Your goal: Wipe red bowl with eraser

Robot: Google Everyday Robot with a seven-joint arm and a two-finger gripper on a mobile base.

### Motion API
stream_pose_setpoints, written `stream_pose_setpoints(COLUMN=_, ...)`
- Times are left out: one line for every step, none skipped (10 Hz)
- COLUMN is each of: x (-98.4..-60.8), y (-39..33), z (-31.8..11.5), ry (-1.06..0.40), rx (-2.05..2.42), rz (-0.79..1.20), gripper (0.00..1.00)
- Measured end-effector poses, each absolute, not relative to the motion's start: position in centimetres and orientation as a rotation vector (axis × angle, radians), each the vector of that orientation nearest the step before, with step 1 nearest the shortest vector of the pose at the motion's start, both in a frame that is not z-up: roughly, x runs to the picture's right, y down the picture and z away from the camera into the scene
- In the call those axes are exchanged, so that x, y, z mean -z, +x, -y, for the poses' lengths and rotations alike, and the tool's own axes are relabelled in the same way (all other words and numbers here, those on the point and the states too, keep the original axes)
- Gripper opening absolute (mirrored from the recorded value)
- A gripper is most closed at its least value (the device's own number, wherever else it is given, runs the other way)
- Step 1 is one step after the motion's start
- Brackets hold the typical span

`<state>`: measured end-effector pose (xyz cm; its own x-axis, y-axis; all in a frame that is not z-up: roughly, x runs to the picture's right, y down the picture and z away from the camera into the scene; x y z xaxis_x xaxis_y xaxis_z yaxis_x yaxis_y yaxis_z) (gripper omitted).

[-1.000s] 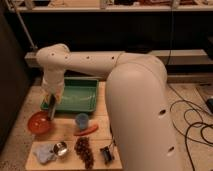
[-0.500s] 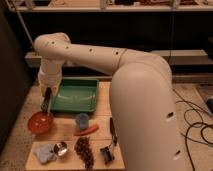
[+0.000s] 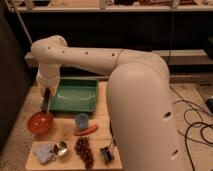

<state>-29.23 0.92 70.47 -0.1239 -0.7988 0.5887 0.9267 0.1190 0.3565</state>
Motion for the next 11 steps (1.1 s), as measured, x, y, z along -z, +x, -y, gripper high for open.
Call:
stream_pose_setpoints(x=-72.1, y=-30.7, z=-1.6, ry=-0.169, rx=1.493, rz=0.792, gripper=0.0)
stream_pose_setpoints(x=-73.4, y=-32.1, z=-2.3, ry=-0.131, rx=1.481, rz=0.789, gripper=0.0)
stream_pose_setpoints(x=-74.8, y=-33.0, z=-2.7, ry=-0.086, rx=1.461, rz=0.791, gripper=0.0)
stream_pose_setpoints(x=-75.7, y=-33.6, z=-3.0, ry=-0.051, rx=1.438, rz=0.799, gripper=0.0)
stream_pose_setpoints(x=-76.1, y=-33.9, z=-3.1, ry=-0.037, rx=1.429, rz=0.802, gripper=0.0)
stream_pose_setpoints(x=-76.1, y=-34.3, z=-3.3, ry=-0.03, rx=1.428, rz=0.808, gripper=0.0)
stream_pose_setpoints(x=-76.1, y=-34.3, z=-3.3, ry=-0.03, rx=1.428, rz=0.808, gripper=0.0)
stream_pose_setpoints(x=-76.1, y=-34.3, z=-3.3, ry=-0.03, rx=1.428, rz=0.808, gripper=0.0)
stream_pose_setpoints(x=-76.1, y=-34.2, z=-3.3, ry=-0.031, rx=1.429, rz=0.806, gripper=0.0)
stream_pose_setpoints(x=-76.1, y=-34.2, z=-3.4, ry=-0.027, rx=1.439, rz=0.802, gripper=0.0)
stream_pose_setpoints(x=-76.5, y=-34.4, z=-3.8, ry=-0.019, rx=1.453, rz=0.799, gripper=0.0)
